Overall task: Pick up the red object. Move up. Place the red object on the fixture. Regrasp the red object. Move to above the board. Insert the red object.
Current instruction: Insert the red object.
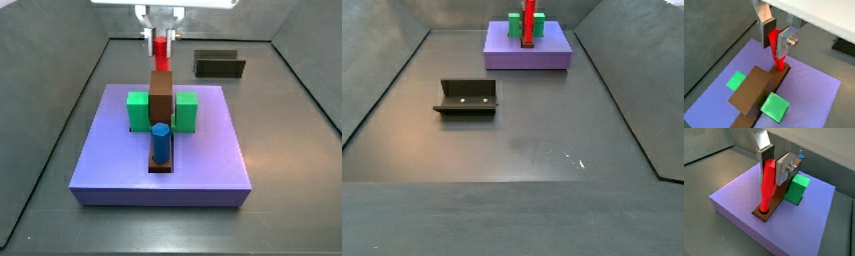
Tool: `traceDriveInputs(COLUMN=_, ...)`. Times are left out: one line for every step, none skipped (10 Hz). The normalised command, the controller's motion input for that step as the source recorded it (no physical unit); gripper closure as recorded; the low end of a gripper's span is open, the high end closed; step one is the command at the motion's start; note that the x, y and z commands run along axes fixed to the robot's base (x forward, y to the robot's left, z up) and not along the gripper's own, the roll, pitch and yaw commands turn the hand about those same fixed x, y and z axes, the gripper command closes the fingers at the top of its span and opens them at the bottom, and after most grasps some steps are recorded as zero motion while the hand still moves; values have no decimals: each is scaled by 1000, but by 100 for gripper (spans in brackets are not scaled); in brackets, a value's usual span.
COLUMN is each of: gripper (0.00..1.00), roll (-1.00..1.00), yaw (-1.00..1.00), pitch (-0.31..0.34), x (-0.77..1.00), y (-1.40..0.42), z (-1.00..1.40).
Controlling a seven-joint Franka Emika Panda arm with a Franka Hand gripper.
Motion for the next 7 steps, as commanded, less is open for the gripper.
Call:
traceDriveInputs(gripper=100, roll=-10, yaw=0, pitch=0, x=-9, y=211, z=-140)
traceDriveInputs(gripper=100, roll=-34, yaw=-91, pitch=0, x=-209, y=214, z=-103)
traceDriveInputs(gripper=100, roll=-86, yaw=-69, pitch=-16, x=-314, y=49, z=-11)
traceDriveInputs(gripper=100, roll=-54, yaw=-9, pitch=0, x=-71, y=-80, z=0)
traceDriveInputs(gripper=100, roll=-20, yaw=0, pitch=0, x=0, y=-111, z=-91)
traceDriveInputs(gripper=100, roll=14, yaw=0, pitch=0, x=120, y=-131, z=-154)
traceDriveInputs(gripper=100, roll=86, yaw=3, pitch=0, x=234, y=-63, z=-240)
